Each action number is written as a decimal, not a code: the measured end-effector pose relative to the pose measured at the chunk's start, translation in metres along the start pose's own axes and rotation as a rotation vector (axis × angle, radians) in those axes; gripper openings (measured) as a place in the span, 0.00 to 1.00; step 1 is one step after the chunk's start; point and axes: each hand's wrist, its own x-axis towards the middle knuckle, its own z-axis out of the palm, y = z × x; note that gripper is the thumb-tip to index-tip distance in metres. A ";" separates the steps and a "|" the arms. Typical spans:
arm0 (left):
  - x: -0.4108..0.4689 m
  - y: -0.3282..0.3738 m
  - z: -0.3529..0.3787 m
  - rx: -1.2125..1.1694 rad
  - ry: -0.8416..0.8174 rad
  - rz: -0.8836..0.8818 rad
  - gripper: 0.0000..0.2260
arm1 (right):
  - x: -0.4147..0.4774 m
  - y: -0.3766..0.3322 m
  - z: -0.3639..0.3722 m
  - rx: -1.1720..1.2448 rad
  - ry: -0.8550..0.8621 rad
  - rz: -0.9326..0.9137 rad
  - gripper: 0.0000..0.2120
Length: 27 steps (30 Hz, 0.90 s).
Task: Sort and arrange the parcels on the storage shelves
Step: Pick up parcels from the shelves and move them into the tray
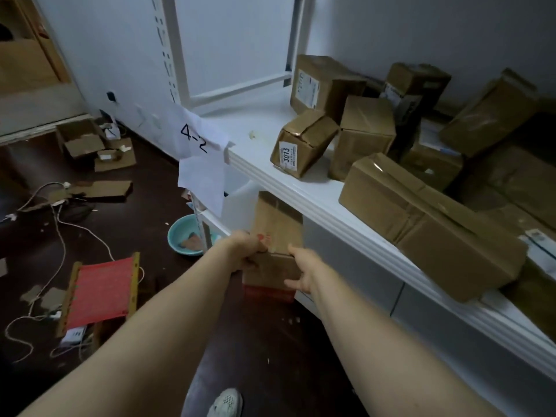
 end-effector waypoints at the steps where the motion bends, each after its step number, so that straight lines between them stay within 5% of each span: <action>1: 0.009 0.002 -0.005 0.005 0.006 0.024 0.15 | 0.007 -0.002 0.009 0.010 0.017 0.007 0.22; 13: 0.101 0.014 -0.056 0.010 0.056 0.129 0.23 | 0.074 -0.036 0.088 0.081 0.089 -0.064 0.18; 19: 0.144 0.013 -0.063 0.055 0.085 0.143 0.24 | 0.089 -0.042 0.110 0.084 -0.015 -0.173 0.36; 27: 0.100 0.022 -0.070 0.056 0.128 0.159 0.15 | 0.050 -0.041 0.107 -0.118 -0.033 -0.077 0.21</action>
